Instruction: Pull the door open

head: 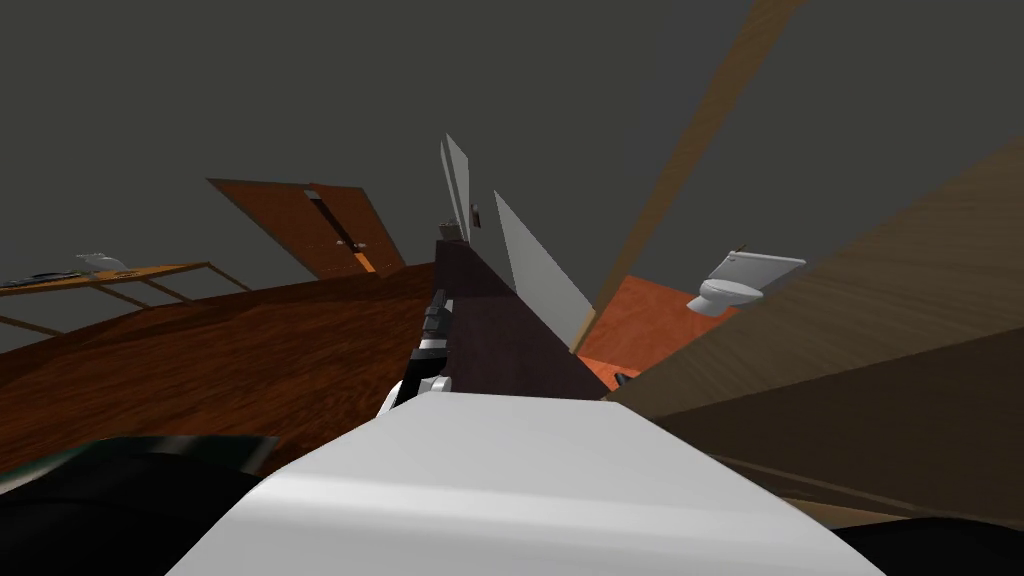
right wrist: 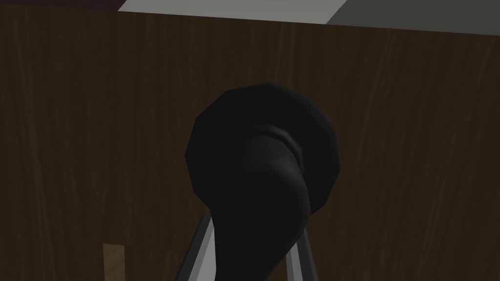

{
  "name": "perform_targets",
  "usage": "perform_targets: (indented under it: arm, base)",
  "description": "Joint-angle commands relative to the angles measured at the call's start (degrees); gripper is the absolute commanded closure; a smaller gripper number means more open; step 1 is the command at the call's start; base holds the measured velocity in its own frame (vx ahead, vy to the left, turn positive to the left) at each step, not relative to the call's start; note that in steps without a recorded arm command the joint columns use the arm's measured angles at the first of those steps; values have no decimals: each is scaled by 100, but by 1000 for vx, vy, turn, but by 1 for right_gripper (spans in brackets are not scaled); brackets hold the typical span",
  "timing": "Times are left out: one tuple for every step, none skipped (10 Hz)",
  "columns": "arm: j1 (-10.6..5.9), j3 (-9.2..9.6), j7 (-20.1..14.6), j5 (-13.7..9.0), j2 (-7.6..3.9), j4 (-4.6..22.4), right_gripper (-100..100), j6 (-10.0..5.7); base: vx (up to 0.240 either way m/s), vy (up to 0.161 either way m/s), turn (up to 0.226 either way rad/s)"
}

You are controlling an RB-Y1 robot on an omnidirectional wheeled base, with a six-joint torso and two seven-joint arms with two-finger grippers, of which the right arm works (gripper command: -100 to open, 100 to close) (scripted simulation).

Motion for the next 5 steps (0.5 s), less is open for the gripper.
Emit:
perform_targets:
  arm:
    - [79,-28,28,-27,26,104,100,-145]
    - [92,-32,33,-31,34,117,100,-170]
    - [115,-39,43,-39,48,141,100,-219]
    - [124,-42,47,-42,54,150,100,-239]
    - [142,-47,54,-48,65,168,100,-278]
  base:
    - [-199,-17,55]
    - [-185,-19,3]
    - [-187,-33,3]
    - [-177,-40,3]
    - [-192,-27,-3]
